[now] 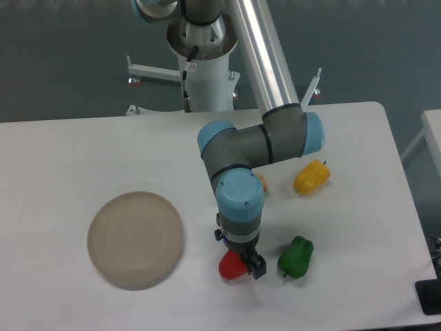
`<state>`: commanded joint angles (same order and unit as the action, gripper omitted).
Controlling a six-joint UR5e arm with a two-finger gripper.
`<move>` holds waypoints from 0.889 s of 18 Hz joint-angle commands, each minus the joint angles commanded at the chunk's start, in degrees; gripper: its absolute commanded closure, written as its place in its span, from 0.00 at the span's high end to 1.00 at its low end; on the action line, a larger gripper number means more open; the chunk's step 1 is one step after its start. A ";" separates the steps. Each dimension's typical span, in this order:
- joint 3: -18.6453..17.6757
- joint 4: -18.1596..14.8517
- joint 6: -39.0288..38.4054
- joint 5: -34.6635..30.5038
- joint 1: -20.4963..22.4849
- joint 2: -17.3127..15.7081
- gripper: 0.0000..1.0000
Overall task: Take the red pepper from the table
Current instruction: 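Close the gripper around the red bell pepper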
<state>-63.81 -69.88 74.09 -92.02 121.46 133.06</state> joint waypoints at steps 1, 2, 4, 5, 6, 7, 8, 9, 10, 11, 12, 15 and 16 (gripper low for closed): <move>-0.44 1.40 0.00 0.00 -0.44 0.35 1.00; -0.70 3.32 0.00 -0.09 -1.05 0.53 1.00; -0.97 4.05 -0.17 -0.09 -1.14 0.97 1.00; -1.14 4.05 -0.35 -0.09 -1.14 1.14 1.00; -1.32 4.13 -0.35 -0.09 -1.14 1.23 1.00; -1.41 4.14 -0.26 -0.09 -1.14 1.23 0.97; -1.41 4.14 -0.09 -0.09 -1.23 1.23 0.94; -1.67 4.14 0.00 0.00 -1.14 1.23 0.92; -1.76 4.14 0.09 0.00 -1.14 1.06 0.87; -1.76 3.96 0.17 -0.09 -1.14 1.06 0.79; -1.67 3.96 0.26 -0.09 -1.14 0.97 0.77; -1.41 3.87 0.26 -0.09 -1.14 0.79 0.59; -1.23 3.78 0.35 -0.09 -1.06 0.79 0.56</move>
<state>-65.04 -66.09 74.44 -92.11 120.41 133.86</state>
